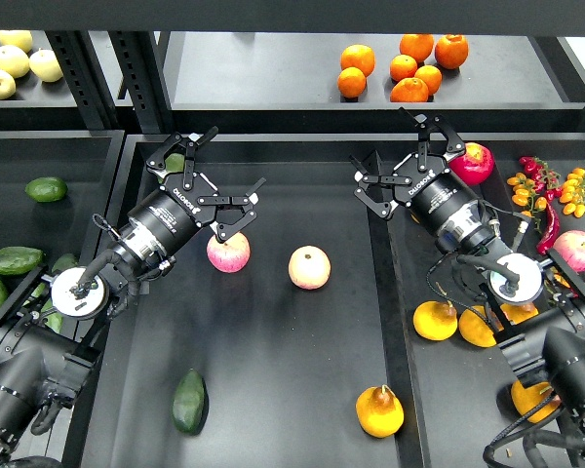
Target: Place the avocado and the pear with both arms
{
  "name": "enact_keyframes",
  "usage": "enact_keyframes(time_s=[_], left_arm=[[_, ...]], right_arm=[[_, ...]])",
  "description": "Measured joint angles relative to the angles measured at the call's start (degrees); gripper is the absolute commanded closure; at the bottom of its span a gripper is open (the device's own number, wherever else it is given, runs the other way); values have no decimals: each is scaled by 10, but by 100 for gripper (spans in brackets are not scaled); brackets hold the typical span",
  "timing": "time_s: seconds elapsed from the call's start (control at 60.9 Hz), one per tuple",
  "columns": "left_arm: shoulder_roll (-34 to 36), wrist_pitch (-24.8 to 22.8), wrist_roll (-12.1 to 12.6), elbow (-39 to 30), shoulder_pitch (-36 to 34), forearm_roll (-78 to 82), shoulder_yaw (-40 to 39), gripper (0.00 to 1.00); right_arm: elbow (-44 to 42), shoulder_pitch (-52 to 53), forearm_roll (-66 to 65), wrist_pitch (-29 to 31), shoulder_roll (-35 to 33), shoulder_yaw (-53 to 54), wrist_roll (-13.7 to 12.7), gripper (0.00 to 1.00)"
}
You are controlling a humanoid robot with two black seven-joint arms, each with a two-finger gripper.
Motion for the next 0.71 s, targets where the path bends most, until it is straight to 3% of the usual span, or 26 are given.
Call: enact_keyframes(time_s=[0.444,0.706], left_arm=[[0,0,52,-10,-7,-2,11,1],[12,0,58,-13,-45,-11,75,1]], right_arm=[[-1,0,0,1,0,1,0,0],[-3,0,0,1,0,1,-2,0]])
